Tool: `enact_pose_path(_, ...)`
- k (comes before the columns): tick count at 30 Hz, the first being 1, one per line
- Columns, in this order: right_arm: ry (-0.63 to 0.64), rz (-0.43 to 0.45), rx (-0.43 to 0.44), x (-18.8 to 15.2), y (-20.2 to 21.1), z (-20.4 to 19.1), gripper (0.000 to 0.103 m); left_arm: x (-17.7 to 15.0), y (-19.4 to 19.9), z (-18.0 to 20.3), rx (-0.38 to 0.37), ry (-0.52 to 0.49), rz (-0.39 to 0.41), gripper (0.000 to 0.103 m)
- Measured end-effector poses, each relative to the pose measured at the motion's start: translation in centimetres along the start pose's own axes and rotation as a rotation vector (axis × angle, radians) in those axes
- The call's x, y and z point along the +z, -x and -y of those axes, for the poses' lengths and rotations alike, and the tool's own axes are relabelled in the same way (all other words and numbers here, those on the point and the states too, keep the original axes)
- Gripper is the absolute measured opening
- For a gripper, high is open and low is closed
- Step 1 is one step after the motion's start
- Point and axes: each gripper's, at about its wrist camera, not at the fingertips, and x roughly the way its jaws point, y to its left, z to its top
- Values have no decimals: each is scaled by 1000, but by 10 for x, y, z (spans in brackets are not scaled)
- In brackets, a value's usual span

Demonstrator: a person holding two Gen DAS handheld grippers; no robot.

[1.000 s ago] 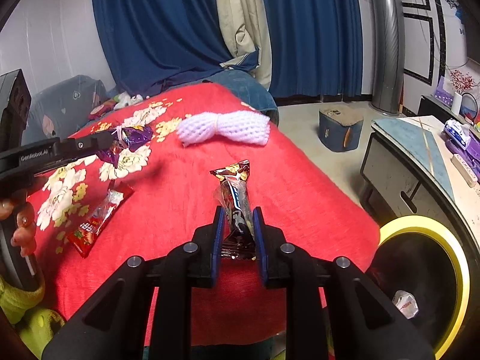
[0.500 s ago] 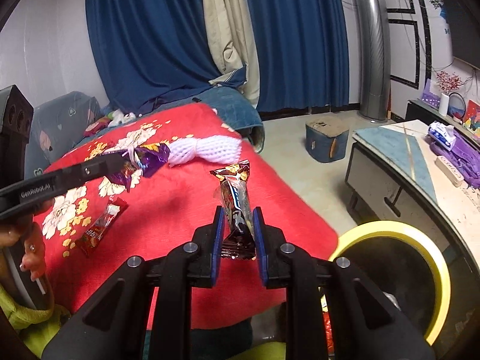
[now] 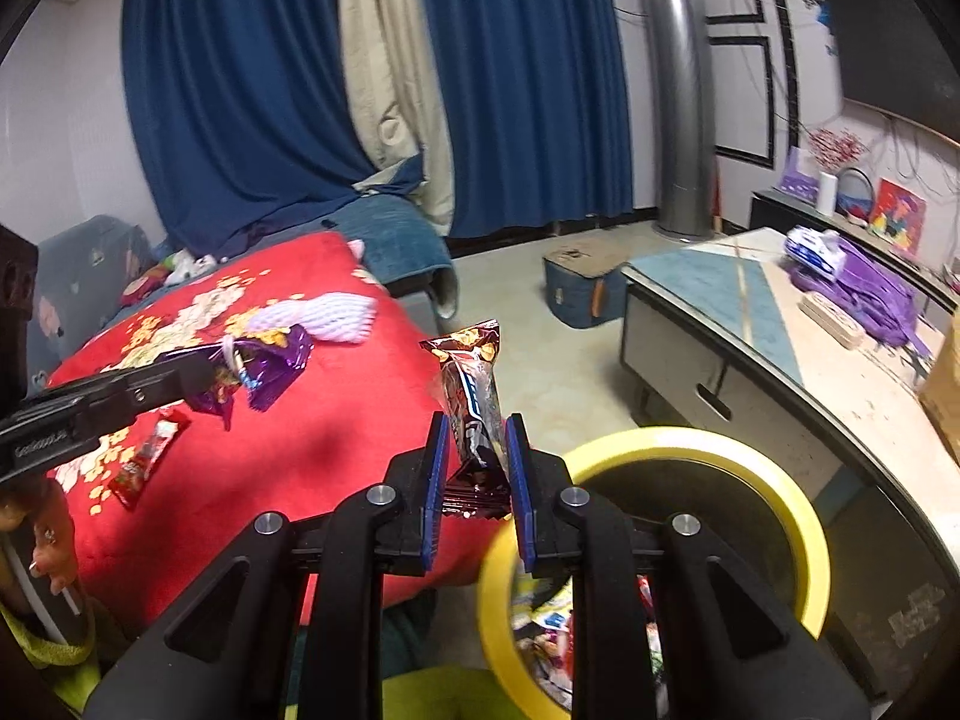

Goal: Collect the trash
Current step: 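Carry the purple wrapper and candy bar with both tools over the yellow bin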

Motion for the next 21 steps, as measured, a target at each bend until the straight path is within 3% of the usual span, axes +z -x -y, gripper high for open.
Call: enact_pose_path(21, -174, -59, -159, -31, 12, 89, 19, -17, -86, 89, -151, -164, -130, 7)
